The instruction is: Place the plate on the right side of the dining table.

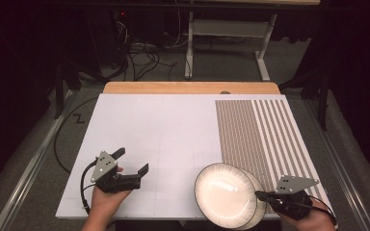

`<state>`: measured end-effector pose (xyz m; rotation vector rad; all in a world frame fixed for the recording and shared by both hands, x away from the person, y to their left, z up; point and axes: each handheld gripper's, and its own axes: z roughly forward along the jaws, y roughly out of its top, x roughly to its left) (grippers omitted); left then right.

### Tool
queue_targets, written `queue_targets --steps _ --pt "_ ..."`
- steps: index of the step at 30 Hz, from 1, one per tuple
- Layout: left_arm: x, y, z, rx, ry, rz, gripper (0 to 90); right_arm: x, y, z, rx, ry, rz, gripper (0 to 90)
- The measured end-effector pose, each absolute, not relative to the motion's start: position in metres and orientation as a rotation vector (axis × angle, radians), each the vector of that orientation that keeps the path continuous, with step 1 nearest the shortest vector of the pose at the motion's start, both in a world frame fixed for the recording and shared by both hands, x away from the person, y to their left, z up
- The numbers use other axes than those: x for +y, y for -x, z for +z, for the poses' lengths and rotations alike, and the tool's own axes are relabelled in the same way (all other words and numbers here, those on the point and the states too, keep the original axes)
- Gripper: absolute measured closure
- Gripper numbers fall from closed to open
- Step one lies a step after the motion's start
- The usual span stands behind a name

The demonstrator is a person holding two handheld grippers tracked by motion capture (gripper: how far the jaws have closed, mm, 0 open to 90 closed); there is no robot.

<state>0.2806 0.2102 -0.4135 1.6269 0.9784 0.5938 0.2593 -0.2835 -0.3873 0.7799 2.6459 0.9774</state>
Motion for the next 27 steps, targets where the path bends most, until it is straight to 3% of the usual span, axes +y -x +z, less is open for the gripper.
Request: queue_targets --steps 27 --pt "0.211 -0.280 -0.413 0.978 -1.620 0.585 1.2 -0.259 -0.262 -0.394 2.690 -0.731 0.981 90.0"
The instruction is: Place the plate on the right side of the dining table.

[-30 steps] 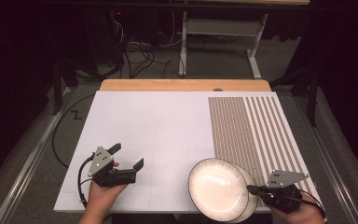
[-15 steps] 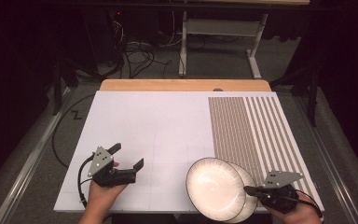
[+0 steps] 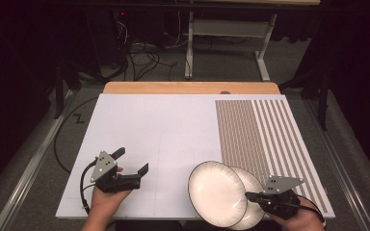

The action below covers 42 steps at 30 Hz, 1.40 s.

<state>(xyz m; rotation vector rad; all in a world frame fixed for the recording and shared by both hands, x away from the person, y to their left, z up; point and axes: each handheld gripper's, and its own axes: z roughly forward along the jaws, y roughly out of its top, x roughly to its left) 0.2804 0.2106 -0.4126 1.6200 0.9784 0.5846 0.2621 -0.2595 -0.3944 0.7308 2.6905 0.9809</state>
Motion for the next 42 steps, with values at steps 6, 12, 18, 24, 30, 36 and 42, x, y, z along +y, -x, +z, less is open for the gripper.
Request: queue_targets --steps 6,12,18,24,30,36,42 --pt "0.209 -0.280 -0.412 0.978 -1.623 0.577 1.2 -0.260 -0.262 -0.394 2.688 -0.732 0.982 90.0" --pt "0.206 -0.283 -0.403 0.992 -1.614 0.516 1.2 -0.260 -0.262 -0.394 2.690 -0.731 0.985 90.0" --pt "0.203 -0.288 -0.396 1.002 -1.629 0.443 1.2 -0.261 -0.261 -0.394 2.686 -0.737 0.995 90.0" --pt "0.210 -0.296 -0.395 1.066 -1.614 0.303 1.2 -0.261 -0.260 -0.394 2.683 -0.731 1.000 90.0" --pt "0.213 -0.301 -0.393 1.102 -1.615 0.169 1.2 -0.261 -0.261 -0.394 2.684 -0.736 1.000 90.0" --pt "0.212 -0.305 -0.395 1.139 -1.634 0.068 1.2 -0.261 -0.261 -0.394 2.683 -0.735 1.001 90.0" --pt "0.210 -0.310 -0.400 1.187 -1.624 -0.058 1.2 -0.261 -0.261 -0.394 2.682 -0.732 1.001 90.0"
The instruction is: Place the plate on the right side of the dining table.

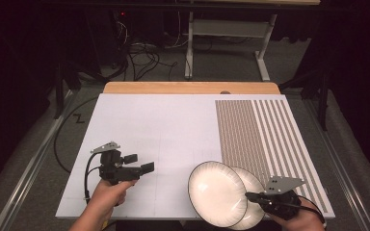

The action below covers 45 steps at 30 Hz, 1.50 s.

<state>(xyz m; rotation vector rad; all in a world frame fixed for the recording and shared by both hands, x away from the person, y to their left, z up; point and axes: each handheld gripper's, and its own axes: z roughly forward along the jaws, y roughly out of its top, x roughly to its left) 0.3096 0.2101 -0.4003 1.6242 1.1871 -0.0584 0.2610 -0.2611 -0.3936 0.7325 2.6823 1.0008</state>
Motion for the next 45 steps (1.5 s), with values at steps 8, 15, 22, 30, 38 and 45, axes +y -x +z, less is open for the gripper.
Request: queue_targets --steps 8,15,22,30,38,45 --pt "0.208 -0.312 -0.401 1.214 -1.617 -0.183 1.2 -0.261 -0.261 -0.393 2.681 -0.734 1.003 90.0" --pt "0.203 -0.314 -0.404 1.242 -1.622 -0.301 1.5 -0.261 -0.261 -0.393 2.680 -0.738 1.004 90.0" --pt "0.199 -0.316 -0.412 1.263 -1.577 -0.420 1.5 -0.261 -0.261 -0.393 2.680 -0.736 1.004 90.0" --pt "0.189 -0.315 -0.412 1.262 -1.582 -0.492 1.7 -0.260 -0.261 -0.393 2.679 -0.740 1.003 90.0" --pt "0.174 -0.314 -0.414 1.258 -1.599 -0.558 2.3 -0.260 -0.261 -0.393 2.678 -0.741 1.002 90.0" --pt "0.160 -0.314 -0.413 1.250 -1.616 -0.615 3.2 -0.260 -0.261 -0.393 2.678 -0.740 1.001 90.0"
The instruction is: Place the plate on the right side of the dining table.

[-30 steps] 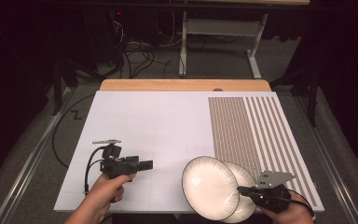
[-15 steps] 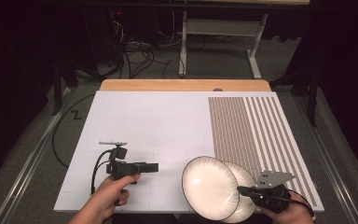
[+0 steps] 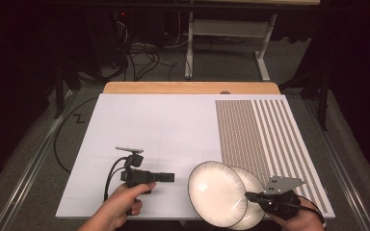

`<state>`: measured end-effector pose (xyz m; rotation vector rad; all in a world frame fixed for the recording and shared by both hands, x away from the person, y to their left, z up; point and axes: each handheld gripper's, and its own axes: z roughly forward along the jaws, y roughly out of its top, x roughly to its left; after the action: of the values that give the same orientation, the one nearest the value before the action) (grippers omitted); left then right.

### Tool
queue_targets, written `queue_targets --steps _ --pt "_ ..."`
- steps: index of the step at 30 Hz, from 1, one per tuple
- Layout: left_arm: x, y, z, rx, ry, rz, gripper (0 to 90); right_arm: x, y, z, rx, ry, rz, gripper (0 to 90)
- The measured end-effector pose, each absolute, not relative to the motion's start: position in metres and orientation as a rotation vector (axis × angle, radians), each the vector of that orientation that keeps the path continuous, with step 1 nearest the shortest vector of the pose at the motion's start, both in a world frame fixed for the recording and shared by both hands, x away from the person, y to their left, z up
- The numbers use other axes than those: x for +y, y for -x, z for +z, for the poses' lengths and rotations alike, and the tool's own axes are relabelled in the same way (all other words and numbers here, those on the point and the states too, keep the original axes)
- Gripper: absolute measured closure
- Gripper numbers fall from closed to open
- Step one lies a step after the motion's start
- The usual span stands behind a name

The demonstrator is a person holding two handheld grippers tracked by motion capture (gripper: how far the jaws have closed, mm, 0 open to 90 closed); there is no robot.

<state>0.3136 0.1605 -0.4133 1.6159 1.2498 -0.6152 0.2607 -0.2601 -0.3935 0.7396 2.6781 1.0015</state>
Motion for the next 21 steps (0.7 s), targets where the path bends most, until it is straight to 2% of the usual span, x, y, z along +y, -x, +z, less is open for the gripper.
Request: queue_targets --steps 21 --pt "0.109 -0.307 -0.418 1.186 -1.703 -0.719 6.6 -0.260 -0.261 -0.394 2.677 -0.736 1.003 90.0"
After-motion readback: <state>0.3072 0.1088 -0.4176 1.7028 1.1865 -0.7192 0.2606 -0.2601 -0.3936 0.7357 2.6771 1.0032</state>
